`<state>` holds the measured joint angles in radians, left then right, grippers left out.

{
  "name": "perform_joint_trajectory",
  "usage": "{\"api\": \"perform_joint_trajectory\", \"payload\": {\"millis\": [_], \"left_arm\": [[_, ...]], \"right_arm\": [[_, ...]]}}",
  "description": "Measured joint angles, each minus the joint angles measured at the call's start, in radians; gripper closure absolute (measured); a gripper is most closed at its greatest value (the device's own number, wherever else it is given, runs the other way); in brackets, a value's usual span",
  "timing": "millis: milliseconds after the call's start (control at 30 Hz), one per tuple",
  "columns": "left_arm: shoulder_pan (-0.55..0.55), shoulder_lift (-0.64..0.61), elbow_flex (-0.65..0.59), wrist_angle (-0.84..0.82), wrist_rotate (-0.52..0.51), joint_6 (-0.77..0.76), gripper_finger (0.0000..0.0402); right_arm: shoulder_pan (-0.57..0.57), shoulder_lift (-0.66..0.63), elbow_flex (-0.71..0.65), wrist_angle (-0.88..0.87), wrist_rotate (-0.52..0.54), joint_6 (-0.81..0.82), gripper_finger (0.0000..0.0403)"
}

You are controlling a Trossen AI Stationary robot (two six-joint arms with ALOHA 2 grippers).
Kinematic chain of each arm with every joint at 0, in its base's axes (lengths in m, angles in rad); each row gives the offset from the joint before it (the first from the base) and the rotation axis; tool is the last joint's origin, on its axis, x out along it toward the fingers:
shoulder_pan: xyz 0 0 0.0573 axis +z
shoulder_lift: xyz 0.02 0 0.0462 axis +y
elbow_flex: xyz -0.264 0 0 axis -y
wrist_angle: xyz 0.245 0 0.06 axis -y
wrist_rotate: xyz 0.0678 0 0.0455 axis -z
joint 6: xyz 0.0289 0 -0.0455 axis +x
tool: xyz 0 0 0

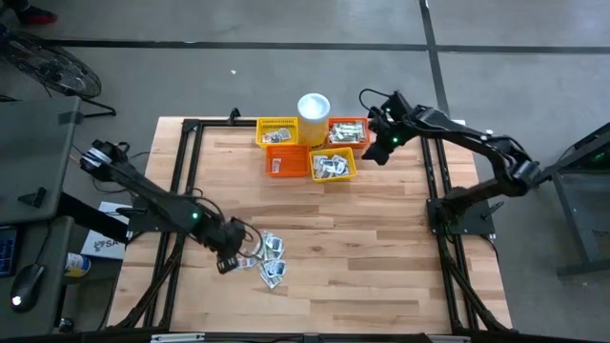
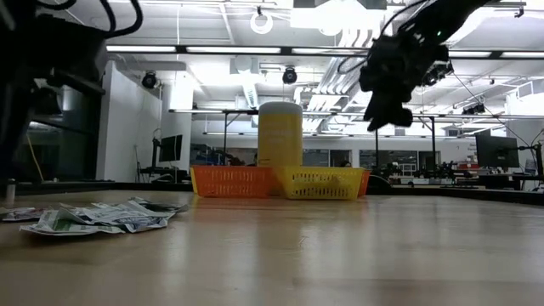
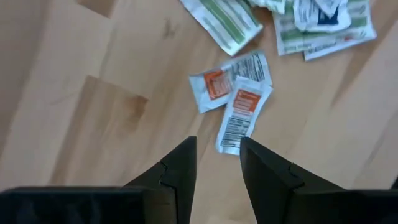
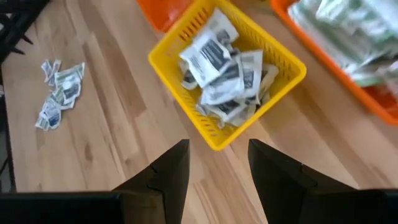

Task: Pick & Place First Aid Supplies
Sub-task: Put the orange ointment pack into the bottom orange basket

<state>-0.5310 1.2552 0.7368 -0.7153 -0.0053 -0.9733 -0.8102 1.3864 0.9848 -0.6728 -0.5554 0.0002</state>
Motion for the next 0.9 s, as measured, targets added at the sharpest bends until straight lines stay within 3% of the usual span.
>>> {"api": "perform_joint_trajectory", "payload": {"millis": [233, 433, 733, 900], "left_arm": [[-0.061, 0.103, 0.000, 0.061, -0.004, -0.004, 0.0279], [-0.073, 0.165, 0.000, 0.078, -0.006, 0.003, 0.0275], [-0.073, 0.230, 0.000, 0.120, 0.017, 0.045, 0.0208], [-0.072, 0.252, 0.003, 0.149, 0.050, 0.063, 0.0198]], "right_arm": [[0.045, -0.144, 0.000, 0.000, 0.089, 0.026, 0.0246], [0.075, -0.233, 0.000, 0.000, 0.093, 0.070, 0.0245], [0.128, -0.283, 0.000, -0.006, 0.093, 0.073, 0.0245], [0.154, -0.283, 0.000, -0.012, 0.125, 0.071, 0.0245]]}}
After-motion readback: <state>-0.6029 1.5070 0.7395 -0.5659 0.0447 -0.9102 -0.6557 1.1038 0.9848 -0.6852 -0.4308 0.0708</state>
